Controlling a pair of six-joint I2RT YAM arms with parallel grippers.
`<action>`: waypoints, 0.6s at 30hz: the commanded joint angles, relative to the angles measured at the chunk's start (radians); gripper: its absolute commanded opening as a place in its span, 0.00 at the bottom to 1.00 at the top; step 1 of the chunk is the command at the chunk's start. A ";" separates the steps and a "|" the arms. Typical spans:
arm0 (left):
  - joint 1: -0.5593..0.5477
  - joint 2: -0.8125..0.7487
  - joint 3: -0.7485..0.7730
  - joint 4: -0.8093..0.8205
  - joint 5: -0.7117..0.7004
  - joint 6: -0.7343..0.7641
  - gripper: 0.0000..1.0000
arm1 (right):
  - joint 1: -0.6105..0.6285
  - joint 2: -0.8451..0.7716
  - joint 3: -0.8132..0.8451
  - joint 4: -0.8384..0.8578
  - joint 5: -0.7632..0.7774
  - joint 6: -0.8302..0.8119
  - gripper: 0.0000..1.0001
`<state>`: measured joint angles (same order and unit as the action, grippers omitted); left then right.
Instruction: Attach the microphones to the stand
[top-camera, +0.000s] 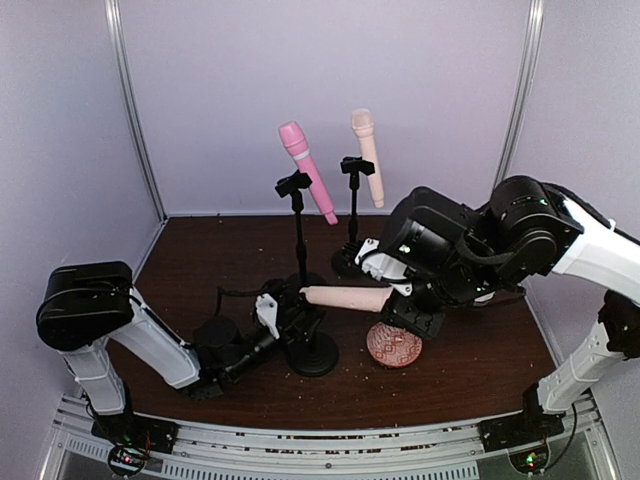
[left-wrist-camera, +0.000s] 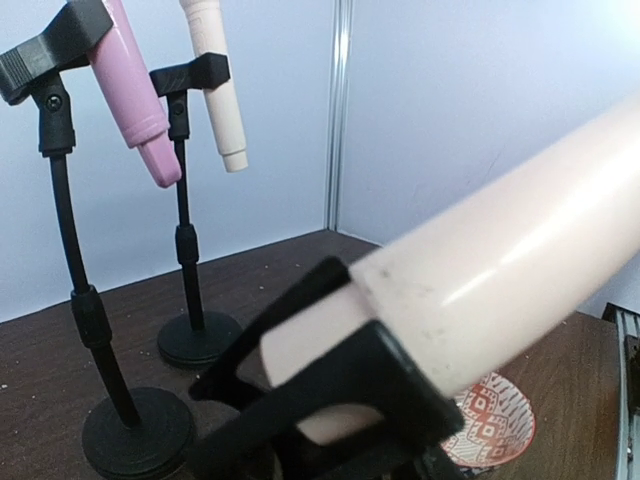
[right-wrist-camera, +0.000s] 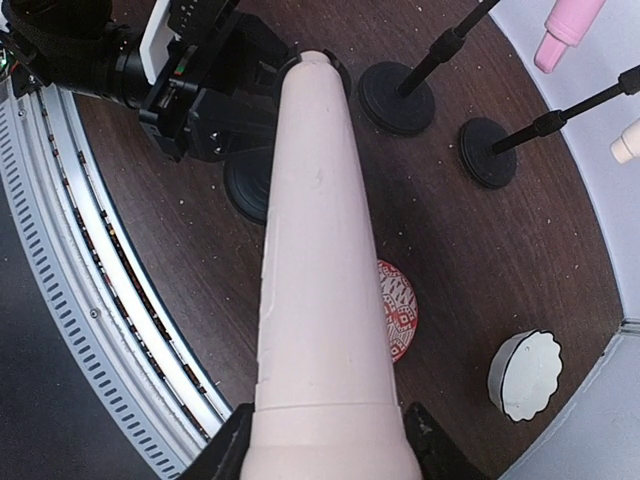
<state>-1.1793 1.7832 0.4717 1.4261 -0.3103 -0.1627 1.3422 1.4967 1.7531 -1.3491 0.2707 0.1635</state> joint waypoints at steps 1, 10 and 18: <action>-0.008 -0.001 0.065 0.109 -0.035 0.008 0.38 | 0.007 -0.062 0.005 0.065 0.054 0.018 0.00; -0.008 0.038 0.097 0.110 -0.010 0.032 0.03 | 0.015 -0.067 0.023 0.085 0.093 0.005 0.05; -0.008 0.052 0.100 0.110 0.024 0.046 0.00 | 0.023 -0.050 0.096 0.105 0.153 -0.030 0.08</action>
<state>-1.1801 1.8202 0.5426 1.4357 -0.3256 -0.1432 1.3579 1.4551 1.7813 -1.3354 0.3244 0.1471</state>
